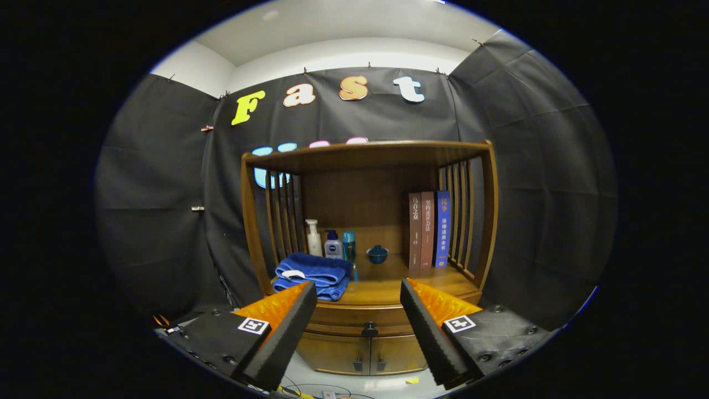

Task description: Pull open the drawer, take out the items inside it, and place them on the countertop above the cabinet.

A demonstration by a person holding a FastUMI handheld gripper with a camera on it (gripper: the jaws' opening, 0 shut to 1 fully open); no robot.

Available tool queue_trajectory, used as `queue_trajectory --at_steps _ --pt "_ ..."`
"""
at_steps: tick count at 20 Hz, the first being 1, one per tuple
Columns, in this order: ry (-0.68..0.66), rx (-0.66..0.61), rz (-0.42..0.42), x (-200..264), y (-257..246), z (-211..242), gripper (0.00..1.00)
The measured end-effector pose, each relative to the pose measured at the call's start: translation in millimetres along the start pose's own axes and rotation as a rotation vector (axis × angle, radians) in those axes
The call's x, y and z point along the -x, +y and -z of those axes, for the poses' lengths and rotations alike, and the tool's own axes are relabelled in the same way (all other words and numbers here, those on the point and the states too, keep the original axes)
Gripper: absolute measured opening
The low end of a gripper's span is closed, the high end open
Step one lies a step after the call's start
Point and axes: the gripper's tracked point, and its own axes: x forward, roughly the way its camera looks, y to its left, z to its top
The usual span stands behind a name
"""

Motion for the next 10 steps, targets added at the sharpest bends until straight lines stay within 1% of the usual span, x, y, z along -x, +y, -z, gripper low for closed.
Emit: queue_trajectory --at_steps 4,8,10 --pt "0.044 0.016 -0.003 -24.1 -3.2 34.1 0.99" --pt "0.082 0.003 -0.015 -52.6 -1.7 71.4 0.99" --pt "0.111 -0.001 -0.007 -63.9 -3.3 92.2 0.99"
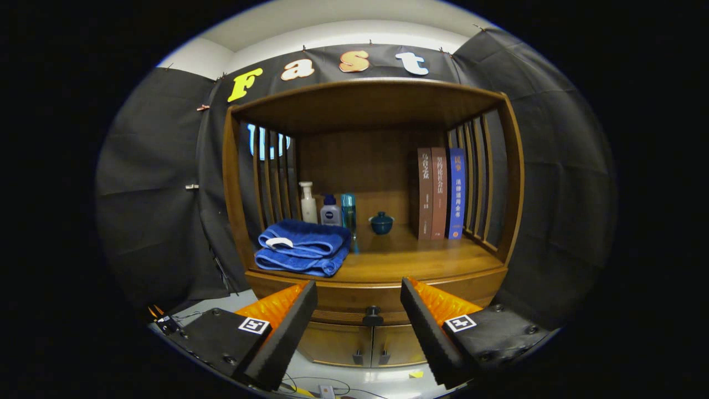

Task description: Pull open the drawer, take out the items inside it, and place them on the countertop above the cabinet.

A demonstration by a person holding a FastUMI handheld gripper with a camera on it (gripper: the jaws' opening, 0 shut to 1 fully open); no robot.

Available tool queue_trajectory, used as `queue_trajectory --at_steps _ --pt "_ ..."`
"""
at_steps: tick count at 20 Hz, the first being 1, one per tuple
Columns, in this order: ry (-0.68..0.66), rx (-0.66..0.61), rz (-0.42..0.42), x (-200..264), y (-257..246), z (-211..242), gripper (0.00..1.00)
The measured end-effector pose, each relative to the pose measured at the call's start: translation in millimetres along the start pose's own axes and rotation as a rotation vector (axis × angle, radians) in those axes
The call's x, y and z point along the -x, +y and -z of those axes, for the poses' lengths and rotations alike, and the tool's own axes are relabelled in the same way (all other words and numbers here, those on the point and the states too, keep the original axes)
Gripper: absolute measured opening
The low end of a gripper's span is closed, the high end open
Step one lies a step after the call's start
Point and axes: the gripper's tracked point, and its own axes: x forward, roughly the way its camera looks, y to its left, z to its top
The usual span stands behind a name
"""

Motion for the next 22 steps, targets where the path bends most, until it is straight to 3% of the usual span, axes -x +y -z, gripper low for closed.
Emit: queue_trajectory --at_steps 16,18,22 --pt "0.203 -0.021 0.043 -107.8 -25.6 129.0 0.99" --pt "0.221 -0.019 0.051 -114.5 -28.9 135.7 0.87" --pt "0.249 -0.028 0.059 -124.6 -32.8 148.0 0.84"
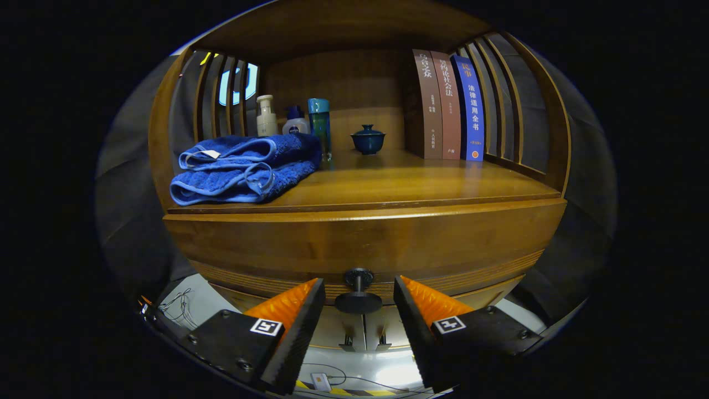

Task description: Pull open the drawer, take out the items inside it, and place them on the countertop above the cabinet.

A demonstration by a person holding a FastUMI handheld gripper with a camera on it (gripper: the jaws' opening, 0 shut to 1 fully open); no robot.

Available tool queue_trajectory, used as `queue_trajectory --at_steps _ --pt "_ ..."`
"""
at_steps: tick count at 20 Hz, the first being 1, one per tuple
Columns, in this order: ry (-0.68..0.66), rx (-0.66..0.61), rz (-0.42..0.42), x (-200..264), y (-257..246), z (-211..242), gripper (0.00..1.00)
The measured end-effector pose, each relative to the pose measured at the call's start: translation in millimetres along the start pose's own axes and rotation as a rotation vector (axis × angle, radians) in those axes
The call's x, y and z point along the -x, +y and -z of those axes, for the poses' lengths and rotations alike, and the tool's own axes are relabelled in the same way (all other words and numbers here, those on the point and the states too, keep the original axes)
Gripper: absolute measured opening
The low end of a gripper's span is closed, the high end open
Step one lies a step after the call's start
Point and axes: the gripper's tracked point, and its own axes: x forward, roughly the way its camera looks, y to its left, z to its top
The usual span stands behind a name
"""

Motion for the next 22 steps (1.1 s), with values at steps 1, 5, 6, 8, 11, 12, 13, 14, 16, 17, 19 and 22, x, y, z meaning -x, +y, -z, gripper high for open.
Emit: queue_trajectory --at_steps 1,5,6,8,11,12,13,14,16,17,19,22 --pt "0.004 -0.001 -0.003 1.0 -1.4 1.1 0.83" --pt "0.023 0.009 -0.001 -2.3 -1.1 4.0 0.45" --pt "0.019 0.013 0.001 -4.5 0.4 4.1 0.41" --pt "0.023 0.025 0.013 -5.7 -1.9 4.7 0.30" --pt "0.026 0.016 0.016 -3.3 -1.2 4.7 0.24" --pt "0.030 0.017 0.015 -1.7 -1.1 6.0 0.24" --pt "0.031 0.025 0.016 0.7 -1.2 7.1 0.24" --pt "0.031 0.035 0.018 3.4 -1.1 8.2 0.24" --pt "0.037 0.055 0.015 10.7 -1.1 11.4 0.24" --pt "0.040 0.061 0.012 15.3 -0.6 13.6 0.24" --pt "0.048 0.063 0.010 25.6 -1.5 17.9 0.24" --pt "0.053 0.062 0.015 44.0 -1.4 24.9 0.24"
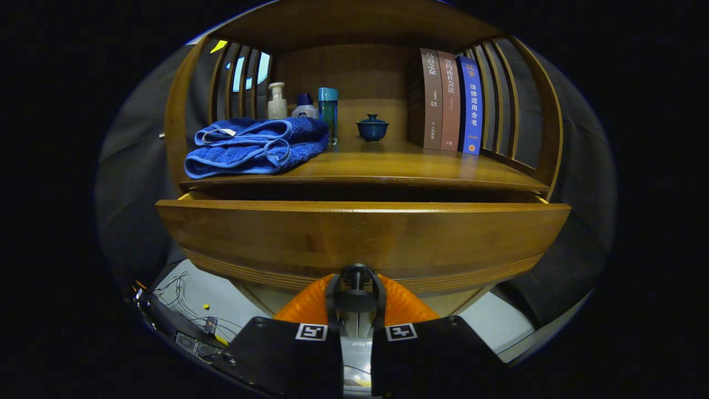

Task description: Pull open the drawer, take out the items inside it, and place them on the countertop above the cabinet.

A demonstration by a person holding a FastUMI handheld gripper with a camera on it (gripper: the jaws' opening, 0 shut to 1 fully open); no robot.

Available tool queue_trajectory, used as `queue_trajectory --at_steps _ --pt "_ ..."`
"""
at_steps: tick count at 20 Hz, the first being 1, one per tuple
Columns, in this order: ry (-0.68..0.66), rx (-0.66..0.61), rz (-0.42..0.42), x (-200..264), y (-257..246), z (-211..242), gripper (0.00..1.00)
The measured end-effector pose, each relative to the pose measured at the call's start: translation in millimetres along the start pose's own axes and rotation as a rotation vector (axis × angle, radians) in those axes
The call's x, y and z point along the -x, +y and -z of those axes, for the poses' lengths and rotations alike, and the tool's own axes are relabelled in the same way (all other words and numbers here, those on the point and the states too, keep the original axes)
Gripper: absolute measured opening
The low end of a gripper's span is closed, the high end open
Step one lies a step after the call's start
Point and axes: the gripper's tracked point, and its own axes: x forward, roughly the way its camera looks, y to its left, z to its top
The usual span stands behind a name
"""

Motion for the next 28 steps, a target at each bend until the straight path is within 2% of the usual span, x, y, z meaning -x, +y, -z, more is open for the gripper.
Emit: queue_trajectory --at_steps 17,28 --pt "0.051 -0.001 0.000 90.7 5.0 46.3 0.23" --pt "0.087 -0.029 -0.016 119.1 9.2 70.7 0.23"
